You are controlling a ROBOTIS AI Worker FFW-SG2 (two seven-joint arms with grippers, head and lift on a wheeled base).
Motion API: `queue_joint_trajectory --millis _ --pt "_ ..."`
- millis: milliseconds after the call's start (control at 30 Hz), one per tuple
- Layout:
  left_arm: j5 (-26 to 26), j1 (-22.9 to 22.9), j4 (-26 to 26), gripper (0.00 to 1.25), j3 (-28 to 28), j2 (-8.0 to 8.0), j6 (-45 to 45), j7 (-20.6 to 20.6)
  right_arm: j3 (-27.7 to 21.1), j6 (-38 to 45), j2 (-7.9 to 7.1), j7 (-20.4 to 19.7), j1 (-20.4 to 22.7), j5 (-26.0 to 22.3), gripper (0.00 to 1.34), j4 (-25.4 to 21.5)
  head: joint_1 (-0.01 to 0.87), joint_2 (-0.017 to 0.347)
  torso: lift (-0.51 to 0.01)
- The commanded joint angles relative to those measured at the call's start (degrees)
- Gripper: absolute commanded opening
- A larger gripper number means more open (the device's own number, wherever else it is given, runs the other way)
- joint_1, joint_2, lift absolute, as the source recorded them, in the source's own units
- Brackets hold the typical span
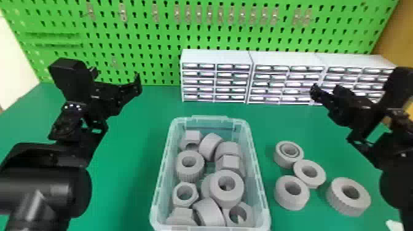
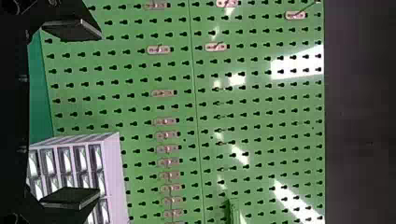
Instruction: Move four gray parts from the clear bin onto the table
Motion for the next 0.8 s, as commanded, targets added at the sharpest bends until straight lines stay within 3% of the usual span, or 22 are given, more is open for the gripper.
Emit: queue_joint_trajectory --millis 0,767 --pt "0.41 -0.09 -0.01 1.14 0.33 0.0 -0.05 0.0 0.11 0.0 0.02 0.0 -0.06 0.04 0.83 0.0 0.678 0.034 -0.05" --pt "0.06 -0.44 -0.01 1.14 0.42 -0.09 -0.14 0.09 1.16 1.4 -0.68 0.0 -0.93 -0.04 0.83 0.0 0.678 0.034 -0.05"
